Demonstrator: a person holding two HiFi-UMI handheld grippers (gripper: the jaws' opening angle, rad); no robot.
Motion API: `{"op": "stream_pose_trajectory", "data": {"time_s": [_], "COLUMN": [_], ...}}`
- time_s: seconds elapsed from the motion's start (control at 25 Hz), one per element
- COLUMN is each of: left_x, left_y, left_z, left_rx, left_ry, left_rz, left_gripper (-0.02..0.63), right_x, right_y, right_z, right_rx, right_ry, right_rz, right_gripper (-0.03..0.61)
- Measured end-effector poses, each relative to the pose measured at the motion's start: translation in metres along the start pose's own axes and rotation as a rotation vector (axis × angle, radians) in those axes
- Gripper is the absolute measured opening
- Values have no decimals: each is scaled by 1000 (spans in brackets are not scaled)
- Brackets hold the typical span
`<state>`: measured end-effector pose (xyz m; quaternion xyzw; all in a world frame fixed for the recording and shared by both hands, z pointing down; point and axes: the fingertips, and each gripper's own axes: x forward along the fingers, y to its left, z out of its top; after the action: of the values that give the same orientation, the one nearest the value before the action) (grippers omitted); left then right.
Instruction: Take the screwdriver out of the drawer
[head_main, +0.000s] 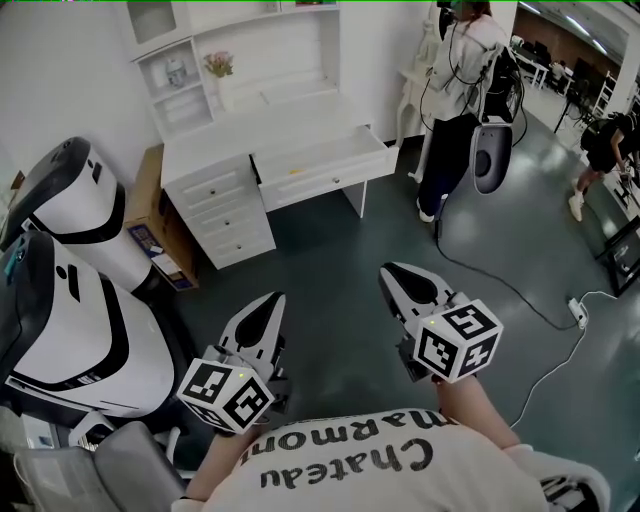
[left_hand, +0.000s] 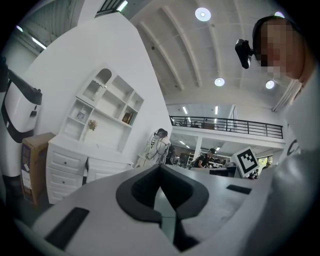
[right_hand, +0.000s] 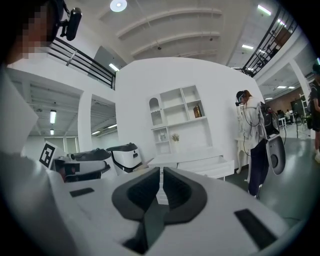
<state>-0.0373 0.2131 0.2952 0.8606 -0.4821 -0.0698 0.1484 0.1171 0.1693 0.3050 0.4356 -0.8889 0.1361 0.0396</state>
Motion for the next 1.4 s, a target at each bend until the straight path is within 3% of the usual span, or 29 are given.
{"op": "stream_pose_trajectory", "data": {"time_s": [0.36,0.72,1.0,1.4], "left_x": [-1,19,75,145], "left_y": [8,13,16,25], "left_z": [-22,-29,-13,11], "left_rx": [-26,-41,-28,14], "left_ry": [27,65,45,-43], "left_rz": [18,87,114,159], "left_gripper": [20,20,20,20], "right_x": [9,26,58,107], "right_y": [2,-25,-70,-127], "right_z": [-26,-30,-9,38], "right_rx": [1,49,54,-26], "right_ry": [58,93,105,72], "right_rz": [21,65,114,187], "right_gripper": [40,40,40,40]}}
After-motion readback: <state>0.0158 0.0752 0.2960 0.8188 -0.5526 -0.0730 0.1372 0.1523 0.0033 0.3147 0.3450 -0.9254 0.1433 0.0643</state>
